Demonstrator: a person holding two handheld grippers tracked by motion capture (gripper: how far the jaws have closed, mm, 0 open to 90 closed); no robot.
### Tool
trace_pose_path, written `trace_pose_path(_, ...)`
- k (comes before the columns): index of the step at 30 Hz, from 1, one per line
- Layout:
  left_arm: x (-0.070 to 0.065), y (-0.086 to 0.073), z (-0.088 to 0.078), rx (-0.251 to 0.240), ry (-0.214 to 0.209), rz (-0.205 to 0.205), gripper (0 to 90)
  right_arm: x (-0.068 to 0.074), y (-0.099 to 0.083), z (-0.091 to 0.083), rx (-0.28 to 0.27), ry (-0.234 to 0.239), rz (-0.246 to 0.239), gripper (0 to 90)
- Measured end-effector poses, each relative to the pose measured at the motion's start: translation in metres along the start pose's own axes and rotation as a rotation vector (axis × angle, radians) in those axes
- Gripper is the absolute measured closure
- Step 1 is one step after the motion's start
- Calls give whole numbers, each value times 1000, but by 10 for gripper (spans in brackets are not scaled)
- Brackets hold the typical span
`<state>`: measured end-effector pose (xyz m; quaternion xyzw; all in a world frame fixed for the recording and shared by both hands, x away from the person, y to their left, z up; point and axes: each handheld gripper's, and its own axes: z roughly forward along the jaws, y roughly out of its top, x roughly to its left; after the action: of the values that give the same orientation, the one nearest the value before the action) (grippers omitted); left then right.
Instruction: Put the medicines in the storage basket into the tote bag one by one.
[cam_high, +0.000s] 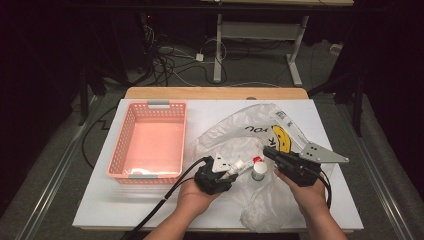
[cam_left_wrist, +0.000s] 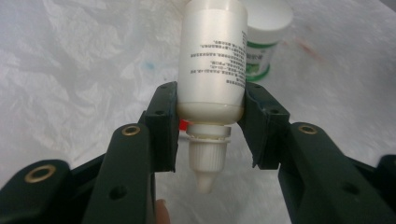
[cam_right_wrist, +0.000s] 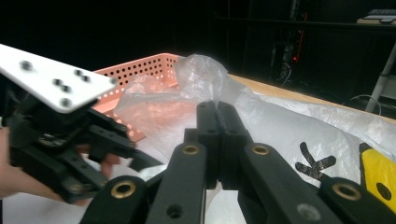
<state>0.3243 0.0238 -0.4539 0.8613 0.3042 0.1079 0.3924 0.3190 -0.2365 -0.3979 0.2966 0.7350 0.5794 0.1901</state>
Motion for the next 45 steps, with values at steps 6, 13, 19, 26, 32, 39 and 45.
trace_pose_path(6, 8, 17, 27, 6, 11, -20, 580, 1, 1, 0, -6, 4, 4, 900)
trace_pose_path(13, 18, 33, 55, 11, 34, -23, 579, -1, 1, -1, -14, 5, 4, 900)
trace_pose_path(19, 23, 43, 71, 15, 46, -35, 579, -2, 1, -1, -15, 5, 6, 900)
trace_pose_path(26, 24, 46, 73, 2, 41, -62, 463, -4, 0, -2, -16, 2, 13, 900)
trace_pose_path(32, 19, 42, 62, -13, 17, -59, 370, -3, 0, -2, -15, 4, 9, 900)
trace_pose_path(39, 11, 30, 38, -69, -38, -61, 359, -4, 0, -2, -12, -2, 11, 900)
trace_pose_path(45, 0, 13, 14, -88, -54, -36, 359, -4, 0, -3, -13, -6, 12, 900)
